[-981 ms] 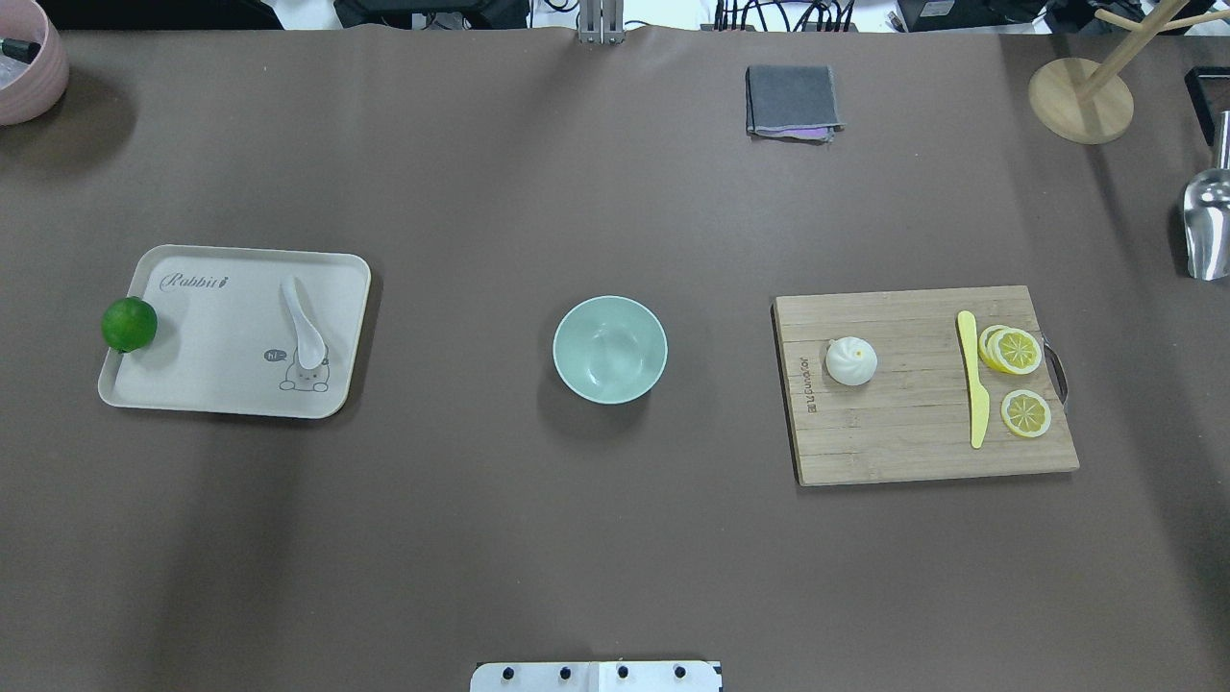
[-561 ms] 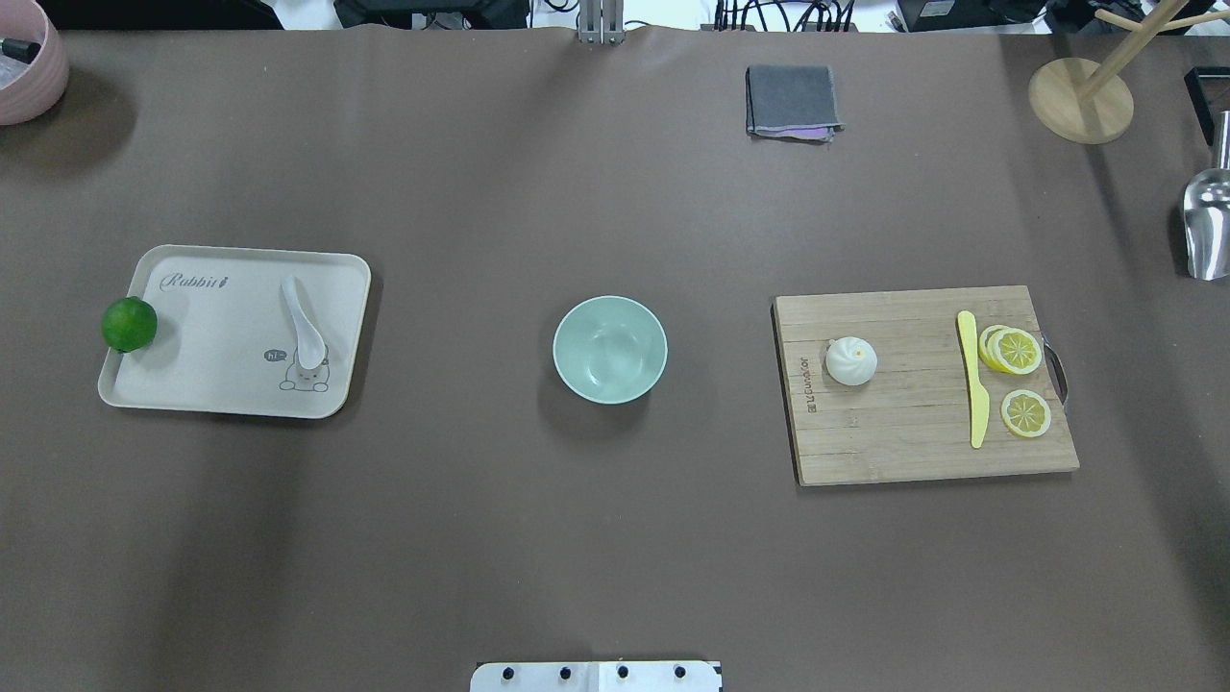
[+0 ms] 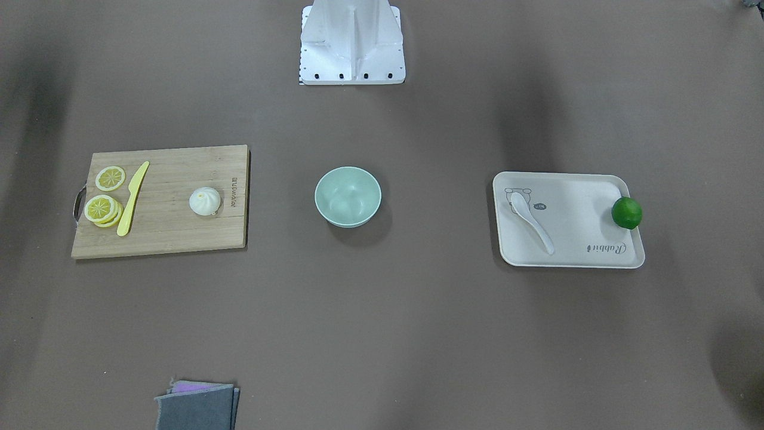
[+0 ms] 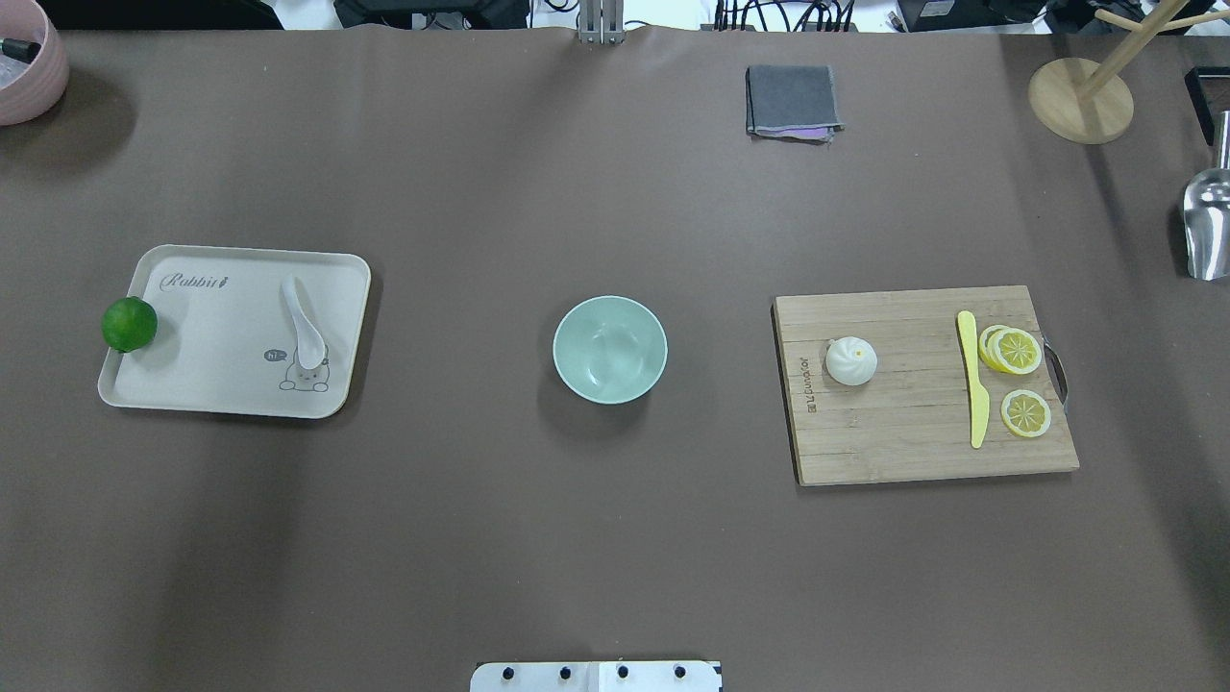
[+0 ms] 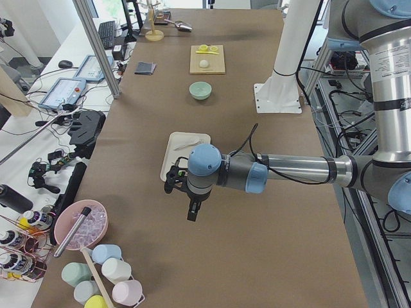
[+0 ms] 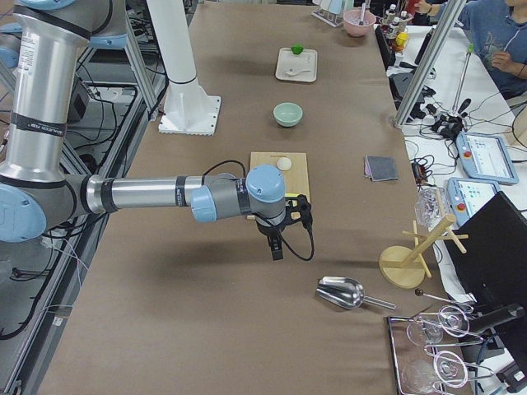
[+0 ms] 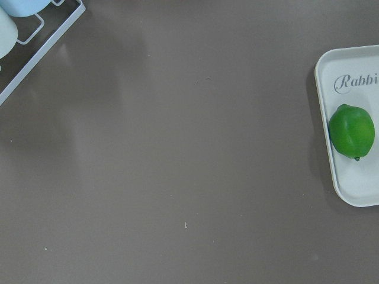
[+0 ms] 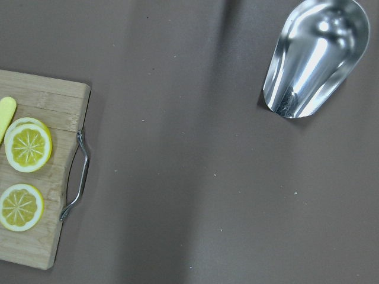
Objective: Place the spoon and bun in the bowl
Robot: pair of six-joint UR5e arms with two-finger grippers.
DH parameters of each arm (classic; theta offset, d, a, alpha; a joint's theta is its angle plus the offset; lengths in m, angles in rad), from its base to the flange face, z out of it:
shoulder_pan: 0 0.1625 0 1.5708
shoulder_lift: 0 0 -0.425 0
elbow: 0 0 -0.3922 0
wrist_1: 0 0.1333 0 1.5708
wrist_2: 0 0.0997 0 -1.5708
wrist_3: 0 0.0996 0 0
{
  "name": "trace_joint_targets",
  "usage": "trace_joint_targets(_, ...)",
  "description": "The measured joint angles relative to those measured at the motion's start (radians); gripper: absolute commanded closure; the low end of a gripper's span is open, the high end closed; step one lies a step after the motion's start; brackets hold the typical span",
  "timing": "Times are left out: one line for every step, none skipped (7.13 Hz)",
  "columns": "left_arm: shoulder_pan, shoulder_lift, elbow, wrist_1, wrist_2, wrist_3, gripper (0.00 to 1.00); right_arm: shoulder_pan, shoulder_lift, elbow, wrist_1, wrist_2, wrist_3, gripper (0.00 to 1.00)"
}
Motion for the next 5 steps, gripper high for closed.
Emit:
trace_joint_targets(0.000,-0.002,0.001,-0.001,0.000,0.000,0.02,-0.001,-0.002,0.004,0.000,0.013,-0.002,0.00)
trace_joint_targets(0.001,-0.004,0.000,-0.002,-0.003,-0.001,0.02,-0.002,-0.003,0.006,0.001,0.020,-0.003,0.00)
trace_joint_targets(0.001,-0.006,-0.002,-0.005,-0.009,0.000,0.02,-0.002,-0.003,0.006,0.001,0.019,-0.003,0.00)
trace_joint_targets(0.001,-0.010,-0.003,-0.013,-0.013,0.000,0.02,-0.004,-0.003,0.004,0.004,0.012,-0.001,0.00)
trace_joint_targets(0.001,-0.013,-0.003,-0.022,-0.015,-0.001,0.02,-0.006,-0.002,0.002,0.010,0.010,0.000,0.00)
